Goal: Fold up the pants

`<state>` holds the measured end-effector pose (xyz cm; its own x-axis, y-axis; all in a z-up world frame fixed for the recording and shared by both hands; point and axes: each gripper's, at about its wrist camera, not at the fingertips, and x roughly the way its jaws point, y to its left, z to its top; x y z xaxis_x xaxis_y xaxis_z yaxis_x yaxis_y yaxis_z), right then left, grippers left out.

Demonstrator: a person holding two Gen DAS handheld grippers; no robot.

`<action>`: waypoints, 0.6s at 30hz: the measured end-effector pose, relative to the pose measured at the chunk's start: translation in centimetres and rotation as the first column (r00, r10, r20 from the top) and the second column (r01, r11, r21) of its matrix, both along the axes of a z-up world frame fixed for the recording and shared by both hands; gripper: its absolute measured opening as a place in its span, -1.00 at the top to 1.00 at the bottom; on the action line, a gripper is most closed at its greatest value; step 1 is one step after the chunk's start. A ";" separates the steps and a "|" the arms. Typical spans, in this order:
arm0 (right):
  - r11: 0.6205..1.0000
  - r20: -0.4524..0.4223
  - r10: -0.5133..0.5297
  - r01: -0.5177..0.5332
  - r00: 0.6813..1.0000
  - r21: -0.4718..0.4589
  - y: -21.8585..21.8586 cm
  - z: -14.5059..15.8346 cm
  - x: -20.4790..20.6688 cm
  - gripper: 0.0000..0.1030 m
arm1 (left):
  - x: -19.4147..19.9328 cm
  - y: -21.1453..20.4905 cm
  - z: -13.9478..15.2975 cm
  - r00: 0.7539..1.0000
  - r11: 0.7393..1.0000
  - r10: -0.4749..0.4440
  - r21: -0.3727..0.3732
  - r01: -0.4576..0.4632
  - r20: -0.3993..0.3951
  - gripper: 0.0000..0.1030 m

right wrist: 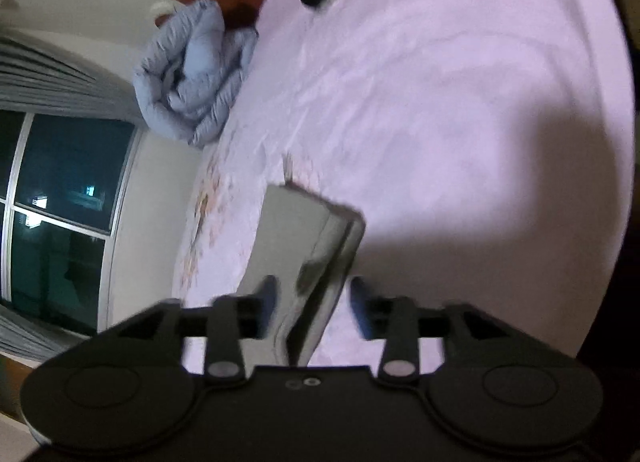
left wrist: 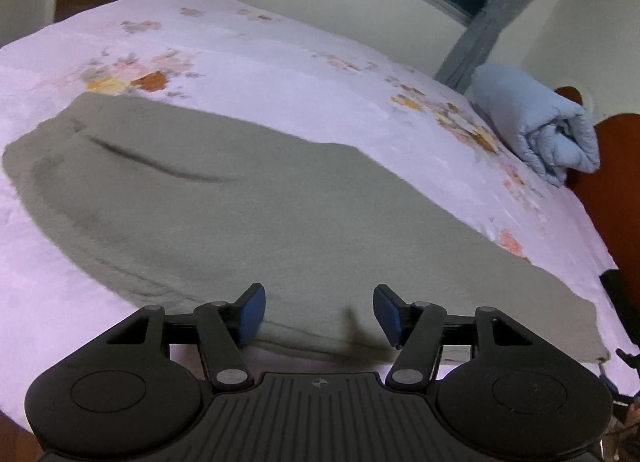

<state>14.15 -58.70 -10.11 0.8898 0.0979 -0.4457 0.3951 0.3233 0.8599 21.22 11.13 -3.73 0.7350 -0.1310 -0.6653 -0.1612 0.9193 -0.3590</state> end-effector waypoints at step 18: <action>0.963 -0.076 0.211 -0.221 0.974 -0.157 -0.6 -0.5 5.0 1.00 | 2.8 -1.9 -3.2 0.998 0.966 -0.048 0.253 0.055 -0.034 -0.39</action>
<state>19.20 -59.34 -10.58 0.8275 0.2065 -0.5220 0.3481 0.5407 0.7658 24.06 9.27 -6.96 0.7130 0.0072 -0.7011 -0.1172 0.9871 -0.1090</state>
